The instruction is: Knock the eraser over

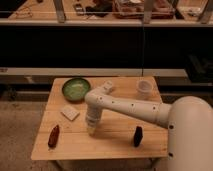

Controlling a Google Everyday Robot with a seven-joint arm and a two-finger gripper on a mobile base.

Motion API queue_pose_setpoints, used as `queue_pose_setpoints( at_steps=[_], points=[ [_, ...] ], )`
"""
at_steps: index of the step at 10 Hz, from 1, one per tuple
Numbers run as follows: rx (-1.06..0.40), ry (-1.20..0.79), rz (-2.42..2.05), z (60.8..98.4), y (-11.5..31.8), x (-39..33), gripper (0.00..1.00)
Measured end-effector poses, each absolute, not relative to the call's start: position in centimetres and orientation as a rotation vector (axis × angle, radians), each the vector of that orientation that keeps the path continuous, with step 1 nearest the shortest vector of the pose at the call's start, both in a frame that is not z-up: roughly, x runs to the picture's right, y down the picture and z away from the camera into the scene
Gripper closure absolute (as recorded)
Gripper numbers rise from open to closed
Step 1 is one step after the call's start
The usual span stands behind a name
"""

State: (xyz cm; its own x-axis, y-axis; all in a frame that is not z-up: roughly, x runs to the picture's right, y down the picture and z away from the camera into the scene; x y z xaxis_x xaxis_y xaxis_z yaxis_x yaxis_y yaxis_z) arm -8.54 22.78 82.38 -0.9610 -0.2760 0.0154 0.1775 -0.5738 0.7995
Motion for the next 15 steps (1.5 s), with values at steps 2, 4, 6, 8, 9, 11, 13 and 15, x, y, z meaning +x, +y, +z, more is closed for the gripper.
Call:
queue_pose_setpoints(
  at_steps=[2,4,6,8,9,11,13,15],
  points=[
    [0.161,-1.29,-2.575,82.4,22.8,-8.5,0.96],
    [0.161,-1.29,-2.575,82.4,22.8,-8.5,0.96],
    [0.16,-1.287,-2.576,82.4,22.7,-8.5,0.96],
    [0.165,-1.195,-2.624,81.7,19.2,-7.6,0.96],
    [0.171,-1.125,-2.659,80.8,16.4,-6.7,0.96],
    [0.18,-1.012,-2.706,78.8,11.9,-4.9,0.96],
    [0.167,-0.959,-2.723,76.9,9.5,-2.2,0.96],
    [0.139,-0.924,-2.717,75.2,8.2,1.3,0.96]
  ],
)
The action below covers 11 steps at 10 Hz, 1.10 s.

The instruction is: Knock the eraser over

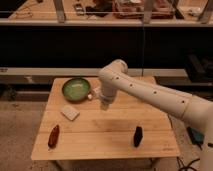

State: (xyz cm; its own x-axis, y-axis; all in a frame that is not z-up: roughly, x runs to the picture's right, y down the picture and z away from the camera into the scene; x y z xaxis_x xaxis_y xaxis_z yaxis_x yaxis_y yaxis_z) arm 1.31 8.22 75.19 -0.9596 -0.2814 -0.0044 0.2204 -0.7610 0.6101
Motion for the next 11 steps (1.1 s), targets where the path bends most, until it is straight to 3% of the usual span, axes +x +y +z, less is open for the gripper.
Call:
queue_pose_setpoints(
  at_steps=[11],
  points=[
    [0.017,-0.727,-2.377,70.7,10.6,22.9,0.96]
  ],
)
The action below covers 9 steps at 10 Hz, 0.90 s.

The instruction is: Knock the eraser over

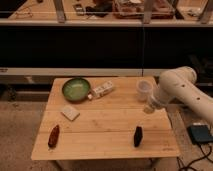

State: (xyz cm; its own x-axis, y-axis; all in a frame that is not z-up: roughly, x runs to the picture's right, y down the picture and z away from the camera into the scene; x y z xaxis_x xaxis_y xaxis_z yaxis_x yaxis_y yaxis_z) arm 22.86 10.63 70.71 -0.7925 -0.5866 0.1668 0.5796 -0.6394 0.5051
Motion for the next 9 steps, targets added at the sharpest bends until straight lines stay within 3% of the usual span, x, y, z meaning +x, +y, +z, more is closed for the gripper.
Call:
queue_pose_setpoints(
  at_steps=[1,9],
  points=[
    [-0.009,-0.731,-2.342,70.26,12.37,24.39,0.96],
    [-0.008,-0.732,-2.342,70.3,12.4,24.28,0.96]
  ],
)
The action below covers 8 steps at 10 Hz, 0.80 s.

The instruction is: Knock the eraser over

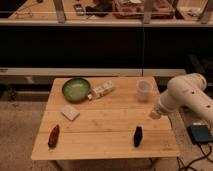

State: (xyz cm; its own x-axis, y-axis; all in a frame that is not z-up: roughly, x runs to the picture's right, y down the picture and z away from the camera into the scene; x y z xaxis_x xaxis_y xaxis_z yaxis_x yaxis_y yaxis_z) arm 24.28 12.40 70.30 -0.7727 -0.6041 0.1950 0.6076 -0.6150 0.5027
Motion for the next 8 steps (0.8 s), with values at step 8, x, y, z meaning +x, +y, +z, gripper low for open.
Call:
queue_pose_setpoints(
  at_steps=[8],
  points=[
    [-0.025,-0.796,-2.38,67.0,18.2,25.2,0.96]
  ],
)
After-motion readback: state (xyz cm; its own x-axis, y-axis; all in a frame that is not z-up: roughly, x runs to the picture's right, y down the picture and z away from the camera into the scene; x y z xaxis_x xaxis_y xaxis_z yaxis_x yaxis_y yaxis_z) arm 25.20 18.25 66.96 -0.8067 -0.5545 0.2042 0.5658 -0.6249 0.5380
